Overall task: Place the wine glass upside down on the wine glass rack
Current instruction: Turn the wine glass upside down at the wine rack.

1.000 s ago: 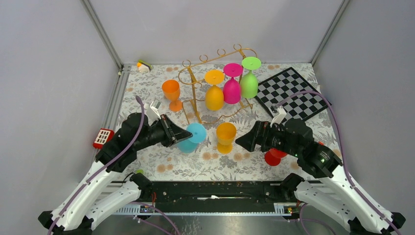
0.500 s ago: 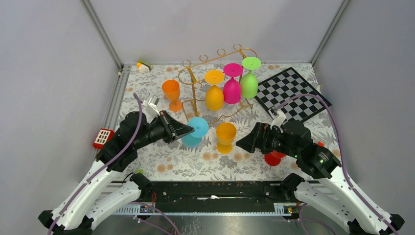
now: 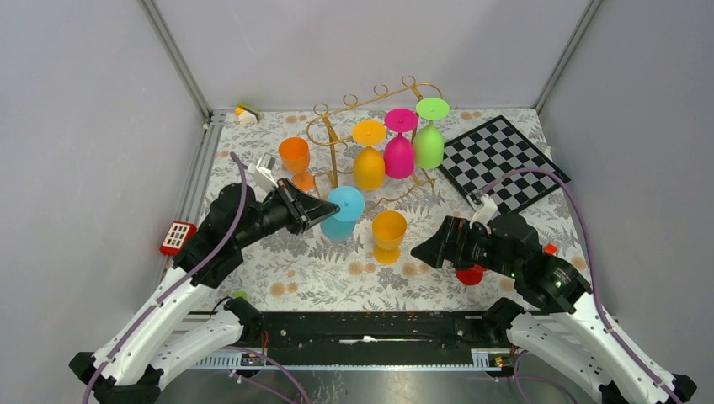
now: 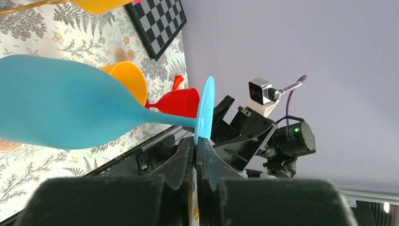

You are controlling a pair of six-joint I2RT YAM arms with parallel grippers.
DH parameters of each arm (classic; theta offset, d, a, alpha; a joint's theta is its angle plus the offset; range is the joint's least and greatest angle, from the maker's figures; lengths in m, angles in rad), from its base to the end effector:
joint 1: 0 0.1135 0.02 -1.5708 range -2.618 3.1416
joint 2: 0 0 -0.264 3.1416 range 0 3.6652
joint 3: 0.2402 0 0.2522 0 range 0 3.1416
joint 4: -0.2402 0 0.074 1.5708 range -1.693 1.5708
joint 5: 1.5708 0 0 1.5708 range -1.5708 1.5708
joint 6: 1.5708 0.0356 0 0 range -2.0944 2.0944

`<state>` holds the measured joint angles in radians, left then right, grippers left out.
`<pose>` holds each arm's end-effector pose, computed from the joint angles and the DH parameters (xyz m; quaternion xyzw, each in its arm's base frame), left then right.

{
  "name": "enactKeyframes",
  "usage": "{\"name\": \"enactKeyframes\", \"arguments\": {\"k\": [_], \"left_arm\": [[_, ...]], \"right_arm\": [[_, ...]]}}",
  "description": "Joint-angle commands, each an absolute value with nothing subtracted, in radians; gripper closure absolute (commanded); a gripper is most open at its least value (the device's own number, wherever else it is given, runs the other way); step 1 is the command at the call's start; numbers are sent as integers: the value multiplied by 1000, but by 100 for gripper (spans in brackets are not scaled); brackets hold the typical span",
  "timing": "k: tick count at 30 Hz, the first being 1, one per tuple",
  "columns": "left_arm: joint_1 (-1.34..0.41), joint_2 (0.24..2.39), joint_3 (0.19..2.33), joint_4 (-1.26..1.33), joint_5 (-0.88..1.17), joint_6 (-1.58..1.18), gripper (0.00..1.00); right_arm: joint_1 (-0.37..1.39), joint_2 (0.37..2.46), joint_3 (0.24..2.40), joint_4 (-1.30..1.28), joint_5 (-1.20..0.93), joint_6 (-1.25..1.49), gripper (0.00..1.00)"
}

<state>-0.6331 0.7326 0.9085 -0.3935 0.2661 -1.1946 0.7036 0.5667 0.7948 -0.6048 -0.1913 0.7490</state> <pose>0.1236 -0.1023 0.3686 -0.1343 0.7656 -0.5546 0.2971 0.0899 0.0851 0.3290 -0.0350 0.8242 0.4307 0.3660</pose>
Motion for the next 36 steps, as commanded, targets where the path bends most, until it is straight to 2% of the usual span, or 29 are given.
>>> {"name": "enactKeyframes", "arguments": {"k": [1,36], "left_arm": [[-632,752,988,-300,223,-1216,100],[-583,827,1054,-229,185,-1213,100]], "right_arm": [[694,570,803,-617,-158,732,0],[694,623,797,-622,-193,696,0]]}}
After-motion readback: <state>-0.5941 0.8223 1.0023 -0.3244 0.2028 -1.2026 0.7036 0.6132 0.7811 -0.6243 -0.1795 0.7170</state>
